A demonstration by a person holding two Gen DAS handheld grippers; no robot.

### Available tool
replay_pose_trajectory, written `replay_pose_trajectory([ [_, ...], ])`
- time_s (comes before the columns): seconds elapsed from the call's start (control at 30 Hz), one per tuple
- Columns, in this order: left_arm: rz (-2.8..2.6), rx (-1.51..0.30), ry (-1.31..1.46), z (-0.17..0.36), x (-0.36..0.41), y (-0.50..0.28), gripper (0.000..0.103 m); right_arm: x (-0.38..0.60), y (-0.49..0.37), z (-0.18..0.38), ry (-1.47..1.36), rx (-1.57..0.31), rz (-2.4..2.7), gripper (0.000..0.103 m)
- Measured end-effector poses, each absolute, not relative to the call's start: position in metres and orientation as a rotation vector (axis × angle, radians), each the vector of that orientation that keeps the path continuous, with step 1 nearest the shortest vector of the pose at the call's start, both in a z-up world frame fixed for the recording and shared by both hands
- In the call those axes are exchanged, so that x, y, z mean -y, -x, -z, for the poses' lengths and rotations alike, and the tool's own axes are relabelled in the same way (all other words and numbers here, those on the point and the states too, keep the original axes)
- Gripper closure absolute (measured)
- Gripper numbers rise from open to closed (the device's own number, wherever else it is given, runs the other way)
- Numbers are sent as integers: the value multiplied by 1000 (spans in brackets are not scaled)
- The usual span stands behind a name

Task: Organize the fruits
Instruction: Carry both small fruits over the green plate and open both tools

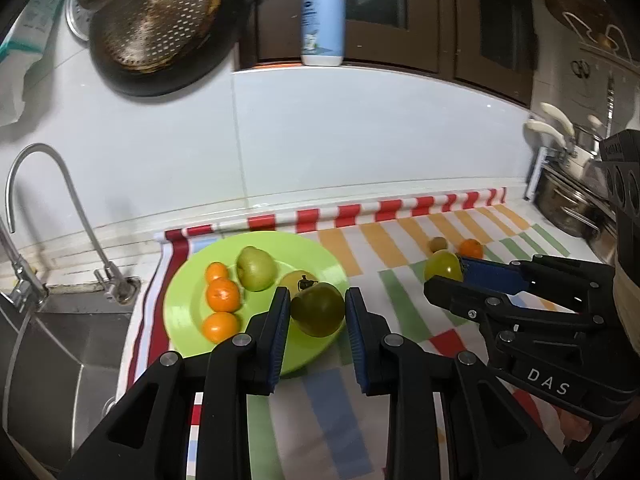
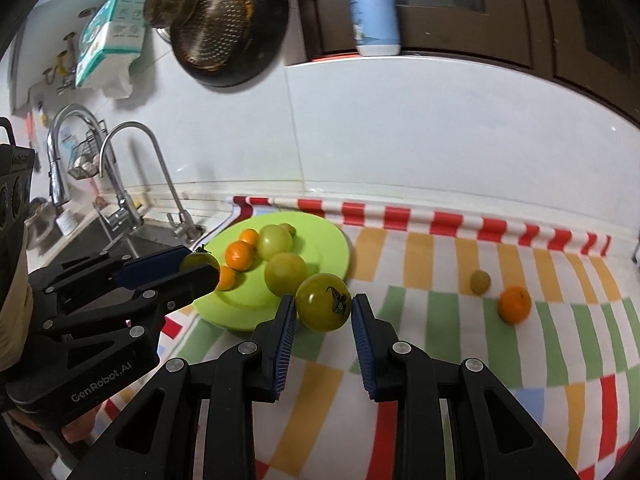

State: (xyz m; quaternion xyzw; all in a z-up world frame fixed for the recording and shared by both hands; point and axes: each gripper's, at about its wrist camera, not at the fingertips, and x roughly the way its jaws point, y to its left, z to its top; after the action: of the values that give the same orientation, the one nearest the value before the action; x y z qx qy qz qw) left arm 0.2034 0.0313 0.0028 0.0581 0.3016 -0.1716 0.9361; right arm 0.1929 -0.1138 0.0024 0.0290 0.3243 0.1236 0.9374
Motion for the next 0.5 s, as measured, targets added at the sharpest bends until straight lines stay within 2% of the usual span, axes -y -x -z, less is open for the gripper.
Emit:
replay_pose_trajectory([
  [0.5, 254, -689, -96, 24, -53, -246, 74, 80, -257, 19, 17, -721, -354, 73],
])
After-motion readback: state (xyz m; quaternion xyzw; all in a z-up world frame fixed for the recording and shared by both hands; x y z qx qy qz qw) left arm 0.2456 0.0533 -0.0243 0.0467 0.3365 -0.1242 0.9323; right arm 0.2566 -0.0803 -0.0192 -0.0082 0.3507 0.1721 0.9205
